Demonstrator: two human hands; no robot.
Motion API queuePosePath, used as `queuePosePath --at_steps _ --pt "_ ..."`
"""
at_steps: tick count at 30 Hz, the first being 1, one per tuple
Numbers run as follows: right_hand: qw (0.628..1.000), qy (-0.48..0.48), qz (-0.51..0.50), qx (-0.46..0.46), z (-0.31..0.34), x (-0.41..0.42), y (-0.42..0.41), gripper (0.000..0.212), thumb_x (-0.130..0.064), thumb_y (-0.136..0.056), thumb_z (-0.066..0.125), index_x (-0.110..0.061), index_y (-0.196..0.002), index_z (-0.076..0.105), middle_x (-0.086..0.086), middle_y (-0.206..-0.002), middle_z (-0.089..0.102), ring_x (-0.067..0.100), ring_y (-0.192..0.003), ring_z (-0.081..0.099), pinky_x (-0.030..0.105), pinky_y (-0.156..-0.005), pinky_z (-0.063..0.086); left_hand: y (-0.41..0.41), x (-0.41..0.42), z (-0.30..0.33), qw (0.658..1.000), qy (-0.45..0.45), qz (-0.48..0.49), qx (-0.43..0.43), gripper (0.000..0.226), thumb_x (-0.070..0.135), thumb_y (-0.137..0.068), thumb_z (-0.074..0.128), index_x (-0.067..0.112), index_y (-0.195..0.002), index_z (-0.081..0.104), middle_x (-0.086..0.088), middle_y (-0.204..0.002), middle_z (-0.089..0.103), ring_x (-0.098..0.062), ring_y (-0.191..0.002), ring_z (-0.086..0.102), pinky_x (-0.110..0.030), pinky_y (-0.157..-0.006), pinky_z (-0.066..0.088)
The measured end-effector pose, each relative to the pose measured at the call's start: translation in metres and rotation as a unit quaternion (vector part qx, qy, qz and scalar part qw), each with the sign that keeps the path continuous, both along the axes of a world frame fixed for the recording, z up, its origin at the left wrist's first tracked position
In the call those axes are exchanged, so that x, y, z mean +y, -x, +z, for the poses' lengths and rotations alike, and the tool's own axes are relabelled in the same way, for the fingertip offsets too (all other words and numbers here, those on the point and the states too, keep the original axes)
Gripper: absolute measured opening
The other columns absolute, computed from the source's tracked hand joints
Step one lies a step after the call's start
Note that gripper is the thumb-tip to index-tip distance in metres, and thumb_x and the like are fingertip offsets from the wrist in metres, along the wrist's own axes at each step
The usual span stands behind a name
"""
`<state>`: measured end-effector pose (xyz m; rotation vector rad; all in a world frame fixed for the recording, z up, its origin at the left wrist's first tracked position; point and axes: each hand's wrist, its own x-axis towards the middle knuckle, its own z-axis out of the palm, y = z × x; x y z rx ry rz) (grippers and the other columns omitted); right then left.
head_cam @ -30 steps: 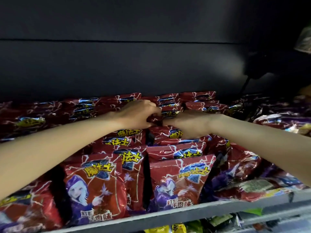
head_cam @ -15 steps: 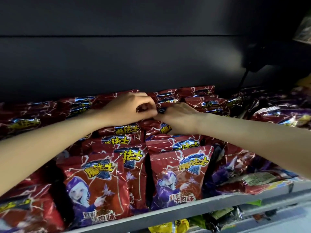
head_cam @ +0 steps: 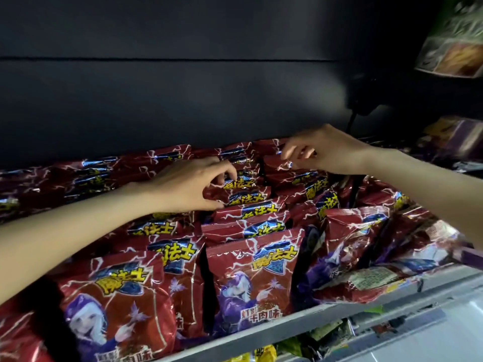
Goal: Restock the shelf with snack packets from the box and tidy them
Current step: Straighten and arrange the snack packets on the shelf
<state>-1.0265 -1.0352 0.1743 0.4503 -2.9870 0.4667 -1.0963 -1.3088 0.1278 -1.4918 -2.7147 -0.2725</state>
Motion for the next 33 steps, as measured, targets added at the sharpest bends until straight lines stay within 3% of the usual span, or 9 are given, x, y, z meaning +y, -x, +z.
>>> queuePosePath --at_steps 4,8,11,15,20,23,26,29,33 --pt "0.994 -0.105 -0.030 -0.009 -0.005 0.020 -0.002 0.020 -0.021 -0.087 0.067 -0.024 -0.107 0.066 -0.010 -0.101 0.066 0.003 -0.084 0.060 0.029 -0.082 0.050 0.001 0.010 0.010 0.998 -0.051 -0.018 -0.013 0.027 0.046 -0.085 0.060 0.037 -0.110 0.055 0.024 -0.104 0.048 0.004 -0.088 0.050 -0.012 -0.072 0.037" --pt "0.970 -0.244 -0.008 -0.003 -0.016 0.020 0.009 0.038 -0.040 -0.087 0.064 -0.030 -0.122 0.055 -0.011 -0.122 0.059 0.014 -0.111 0.057 0.027 -0.082 0.041 -0.002 0.030 0.010 1.000 0.012 -0.016 -0.002 0.044 0.054 -0.084 0.057 0.036 -0.124 0.051 0.019 -0.128 0.043 -0.001 -0.119 0.039 -0.020 -0.096 0.034" --pt "0.955 -0.297 0.019 0.007 -0.022 0.016 0.020 0.040 -0.044 -0.086 0.064 -0.028 -0.121 0.053 -0.007 -0.114 0.062 0.017 -0.104 0.059 0.028 -0.074 0.041 -0.002 0.043 0.004 0.998 0.057 -0.007 0.000 0.046 0.052 -0.086 0.057 0.037 -0.128 0.047 0.017 -0.138 0.037 -0.004 -0.128 0.035 -0.025 -0.101 0.033" --pt "0.933 -0.355 0.058 0.007 -0.028 0.008 0.031 0.035 -0.038 -0.087 0.063 -0.026 -0.119 0.055 -0.002 -0.100 0.065 0.020 -0.095 0.060 0.029 -0.068 0.042 0.004 0.044 0.004 0.999 0.044 -0.011 -0.018 0.031 0.047 -0.085 0.061 0.036 -0.114 0.059 0.015 -0.133 0.045 -0.006 -0.123 0.042 -0.029 -0.101 0.036" --pt "0.935 -0.346 0.074 -0.024 -0.033 0.003 0.035 0.054 -0.029 -0.088 0.064 -0.023 -0.139 0.045 0.003 -0.105 0.064 0.018 -0.097 0.057 0.021 -0.062 0.029 0.002 0.049 0.006 0.998 0.069 -0.001 0.012 0.036 0.051 -0.083 0.062 0.036 -0.116 0.058 0.018 -0.134 0.043 -0.005 -0.124 0.040 -0.028 -0.097 0.037" --pt "0.940 -0.329 0.086 -0.028 -0.036 0.005 0.037 0.055 -0.031 -0.089 0.063 -0.021 -0.140 0.045 0.000 -0.130 0.058 0.019 -0.119 0.051 0.022 -0.072 0.035 0.000 0.053 0.005 0.994 0.102 0.003 0.047 0.040 0.052 -0.084 0.061 0.036 -0.120 0.056 0.019 -0.139 0.037 -0.004 -0.128 0.033 -0.026 -0.092 0.035" --pt "0.945 -0.316 0.086 -0.009 -0.038 0.006 0.037 0.056 -0.040 -0.086 0.064 -0.022 -0.137 0.048 -0.002 -0.135 0.054 0.019 -0.124 0.048 0.027 -0.081 0.037 0.000 0.056 0.000 0.992 0.114 -0.001 0.060 0.031 0.044 -0.084 0.063 0.034 -0.112 0.060 0.018 -0.140 0.035 -0.005 -0.128 0.031 -0.025 -0.091 0.035" --pt "0.946 -0.312 0.077 0.027 -0.044 0.007 0.037 0.054 -0.041 -0.086 0.063 -0.024 -0.136 0.048 -0.001 -0.129 0.057 0.021 -0.118 0.052 0.029 -0.078 0.039 0.000 0.057 -0.003 0.992 0.108 0.005 0.069 0.019 0.039 -0.083 0.065 0.031 -0.100 0.060 0.017 -0.139 0.035 -0.005 -0.127 0.032 -0.027 -0.090 0.038" --pt "0.956 -0.285 0.054 0.039 -0.047 0.011 0.032 0.055 -0.041 -0.086 0.064 -0.028 -0.135 0.041 0.000 -0.118 0.059 0.019 -0.103 0.055 0.028 -0.071 0.036 0.001 0.055 -0.004 0.993 0.083 0.017 0.079 0.025 0.041 -0.082 0.066 0.030 -0.101 0.052 0.017 -0.138 0.038 -0.005 -0.126 0.035 -0.023 -0.080 0.037"
